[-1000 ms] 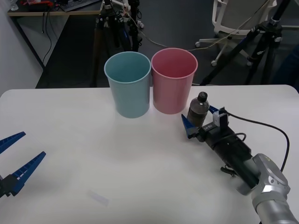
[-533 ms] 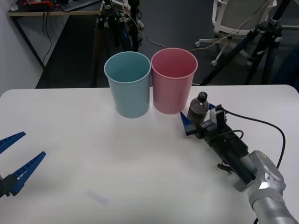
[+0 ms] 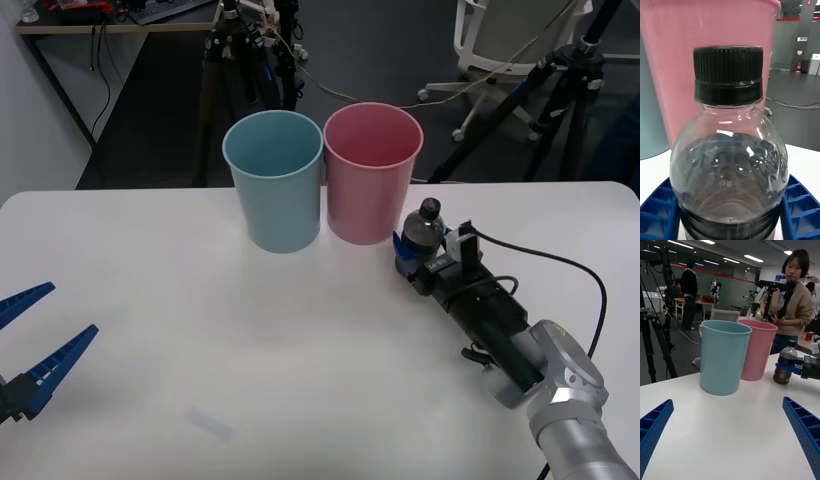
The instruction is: Grasp the object on the table and drop it into the matching bin: aluminum can to the light blue bin, PET bottle to the pink bin.
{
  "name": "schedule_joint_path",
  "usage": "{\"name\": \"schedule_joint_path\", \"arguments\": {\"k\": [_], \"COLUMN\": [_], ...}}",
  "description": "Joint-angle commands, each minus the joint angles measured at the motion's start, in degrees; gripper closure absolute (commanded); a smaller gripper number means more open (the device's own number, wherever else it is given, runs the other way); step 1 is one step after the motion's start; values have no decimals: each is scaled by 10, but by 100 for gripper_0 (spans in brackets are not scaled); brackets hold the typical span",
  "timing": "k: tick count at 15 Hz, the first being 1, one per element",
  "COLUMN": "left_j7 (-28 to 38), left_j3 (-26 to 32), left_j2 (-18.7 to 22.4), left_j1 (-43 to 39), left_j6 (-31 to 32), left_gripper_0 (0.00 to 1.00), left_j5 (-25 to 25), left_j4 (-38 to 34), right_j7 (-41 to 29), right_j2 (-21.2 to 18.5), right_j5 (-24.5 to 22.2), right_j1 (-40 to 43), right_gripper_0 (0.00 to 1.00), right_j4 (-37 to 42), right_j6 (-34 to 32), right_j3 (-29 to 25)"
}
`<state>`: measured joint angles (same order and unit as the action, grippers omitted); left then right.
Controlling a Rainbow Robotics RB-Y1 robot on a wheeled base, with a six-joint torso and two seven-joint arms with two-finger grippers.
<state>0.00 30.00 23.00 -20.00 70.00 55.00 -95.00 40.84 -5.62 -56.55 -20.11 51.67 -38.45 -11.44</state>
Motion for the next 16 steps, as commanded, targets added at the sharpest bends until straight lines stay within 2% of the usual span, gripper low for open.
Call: {"name": "schedule_joint_path", "arguments": {"k": [1,6,8,10,14,16], "left_j7": [0,0,0,0,0,0], "left_j3": [0,0,0,0,0,0], "left_j2": [0,0,0,0,0,0], "left_j1": [0,0,0,0,0,0], "left_j6": [0,0,0,0,0,0], "left_gripper_0": [0,0,0,0,0,0], "left_j5": [0,0,0,0,0,0], "left_j4": [0,0,0,0,0,0], "right_j7": [5,2,-1,-11,-30,-37], "right_j2": [0,-9,-22,-41,-135,-178], "right_j5": [1,6,14,37,163,209], "right_j1": [1,7,17,53,158,206], "right_gripper_0": [97,100,100,100,100,100], "right_j4": [0,1,6,51,199,266], "right_j6": [0,-22,-35,-26,49,72], "right_j3": [-3,-7,3,34,165,203]}}
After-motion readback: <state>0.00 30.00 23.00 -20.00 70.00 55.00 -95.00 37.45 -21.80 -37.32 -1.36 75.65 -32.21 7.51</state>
